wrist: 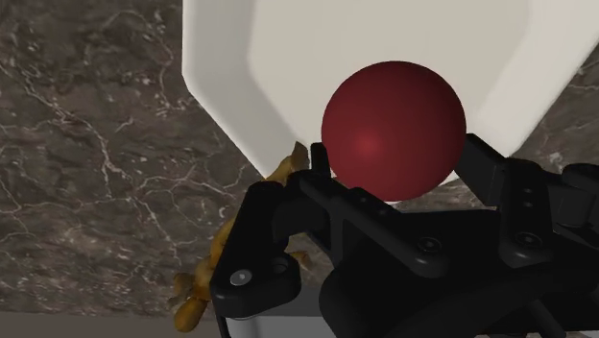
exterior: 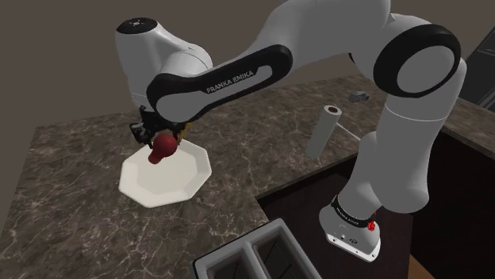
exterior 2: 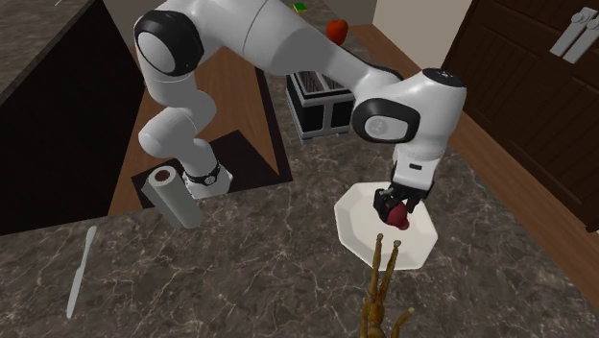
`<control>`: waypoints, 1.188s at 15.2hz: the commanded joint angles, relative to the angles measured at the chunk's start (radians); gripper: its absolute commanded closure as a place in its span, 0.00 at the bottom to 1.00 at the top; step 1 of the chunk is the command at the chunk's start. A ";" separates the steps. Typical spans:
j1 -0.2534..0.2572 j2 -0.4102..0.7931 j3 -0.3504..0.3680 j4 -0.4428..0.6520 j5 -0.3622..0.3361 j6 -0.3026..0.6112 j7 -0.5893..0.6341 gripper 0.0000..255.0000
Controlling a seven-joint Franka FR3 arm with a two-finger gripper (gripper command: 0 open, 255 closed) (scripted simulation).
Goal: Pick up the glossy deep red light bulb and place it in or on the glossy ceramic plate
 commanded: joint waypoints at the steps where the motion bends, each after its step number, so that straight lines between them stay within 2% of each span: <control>1: 0.000 0.010 -0.001 -0.012 -0.003 0.022 0.005 1.00; 9: 0.001 0.051 -0.006 -0.064 -0.019 0.114 0.026 1.00; 17: 0.002 0.051 -0.006 -0.064 -0.019 0.114 0.025 1.00; 18: 0.002 0.050 -0.006 -0.064 -0.019 0.113 0.026 0.00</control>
